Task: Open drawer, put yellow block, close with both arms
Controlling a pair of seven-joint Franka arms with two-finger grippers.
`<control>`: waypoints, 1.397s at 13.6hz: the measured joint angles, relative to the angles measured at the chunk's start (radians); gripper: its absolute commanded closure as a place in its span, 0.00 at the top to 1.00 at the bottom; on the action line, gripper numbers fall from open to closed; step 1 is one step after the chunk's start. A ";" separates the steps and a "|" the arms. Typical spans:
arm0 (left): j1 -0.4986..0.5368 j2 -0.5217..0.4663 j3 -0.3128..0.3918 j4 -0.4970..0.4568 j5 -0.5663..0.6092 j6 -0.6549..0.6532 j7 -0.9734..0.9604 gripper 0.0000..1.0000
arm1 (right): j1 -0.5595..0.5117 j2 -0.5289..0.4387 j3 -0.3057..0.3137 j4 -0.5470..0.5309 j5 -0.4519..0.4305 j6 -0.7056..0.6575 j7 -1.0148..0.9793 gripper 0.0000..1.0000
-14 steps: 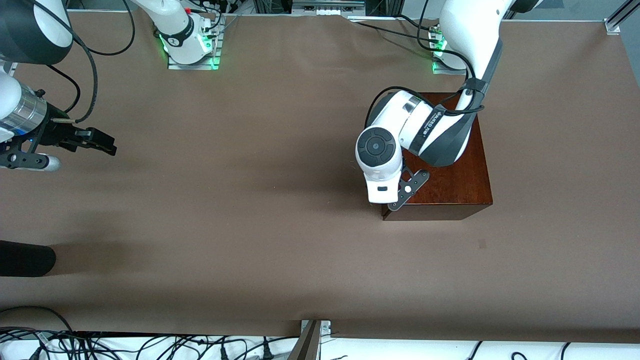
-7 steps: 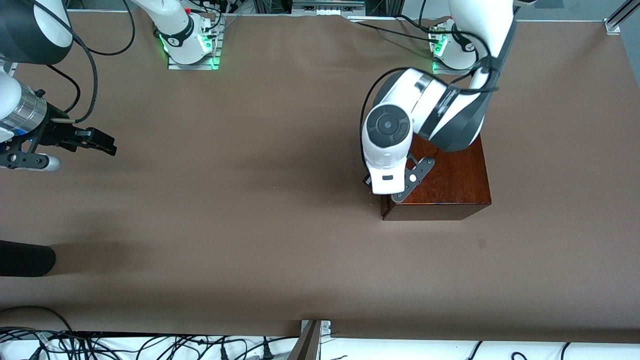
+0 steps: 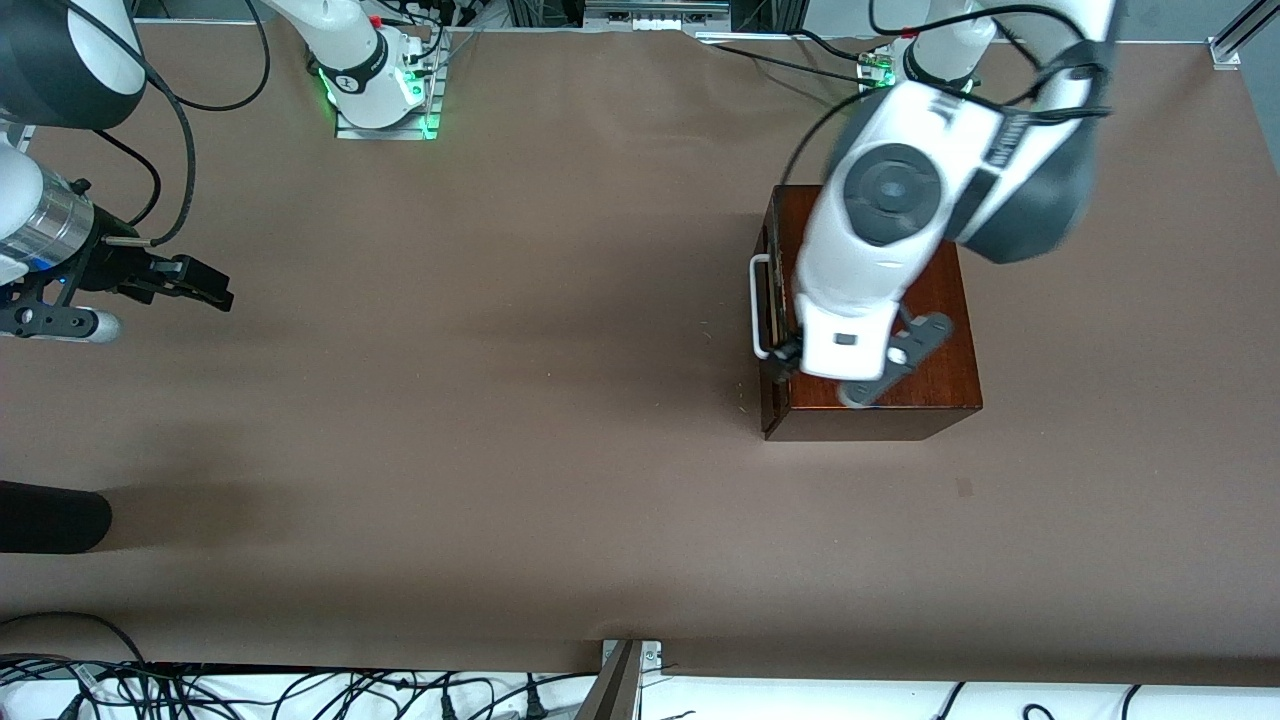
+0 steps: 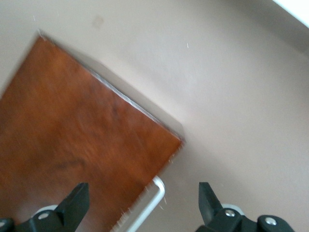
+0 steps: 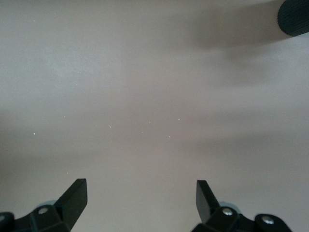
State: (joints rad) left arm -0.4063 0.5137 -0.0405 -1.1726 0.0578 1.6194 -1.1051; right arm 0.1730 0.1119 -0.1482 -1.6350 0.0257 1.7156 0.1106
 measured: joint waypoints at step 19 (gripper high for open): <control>0.302 -0.393 0.007 -0.426 0.008 0.110 0.794 1.00 | -0.001 0.000 -0.001 0.002 0.000 0.000 0.001 1.00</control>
State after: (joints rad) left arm -0.1040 0.1203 -0.0332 -1.5987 0.0655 1.7295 -0.3106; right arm 0.1724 0.1117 -0.1487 -1.6327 0.0257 1.7161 0.1117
